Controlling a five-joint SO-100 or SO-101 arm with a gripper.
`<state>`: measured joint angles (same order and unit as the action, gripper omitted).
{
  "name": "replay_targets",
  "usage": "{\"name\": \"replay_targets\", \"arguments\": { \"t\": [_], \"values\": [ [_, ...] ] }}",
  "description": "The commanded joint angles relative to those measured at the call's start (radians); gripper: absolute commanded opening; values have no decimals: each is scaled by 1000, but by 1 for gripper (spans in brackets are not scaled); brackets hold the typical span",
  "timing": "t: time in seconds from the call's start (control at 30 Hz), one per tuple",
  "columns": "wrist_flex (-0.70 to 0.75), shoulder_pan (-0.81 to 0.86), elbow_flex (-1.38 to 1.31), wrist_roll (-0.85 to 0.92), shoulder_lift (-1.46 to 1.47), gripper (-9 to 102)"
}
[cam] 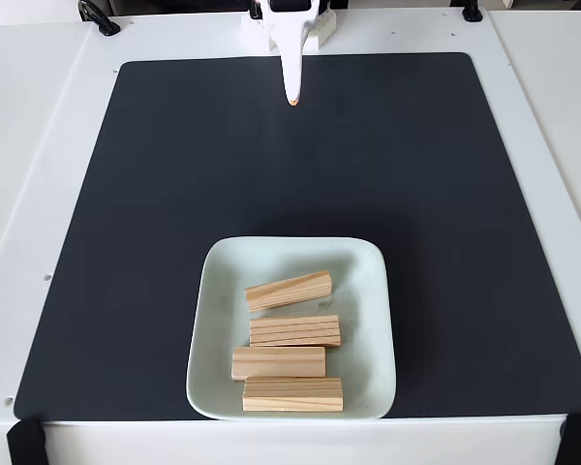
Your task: Pick up the wooden block and place them on the plate.
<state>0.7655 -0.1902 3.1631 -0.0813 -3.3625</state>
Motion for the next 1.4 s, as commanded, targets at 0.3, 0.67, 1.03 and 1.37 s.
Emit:
{"name": "replay_targets", "arguments": {
  "t": [0.3, 0.67, 1.03, 1.37],
  "values": [
    [-3, 5, 3, -106, -9, -1],
    [-3, -3, 2, -106, -9, -1],
    [-3, -2, 2, -106, -9, -1],
    [-3, -2, 2, -106, -9, -1]
  ]
}}
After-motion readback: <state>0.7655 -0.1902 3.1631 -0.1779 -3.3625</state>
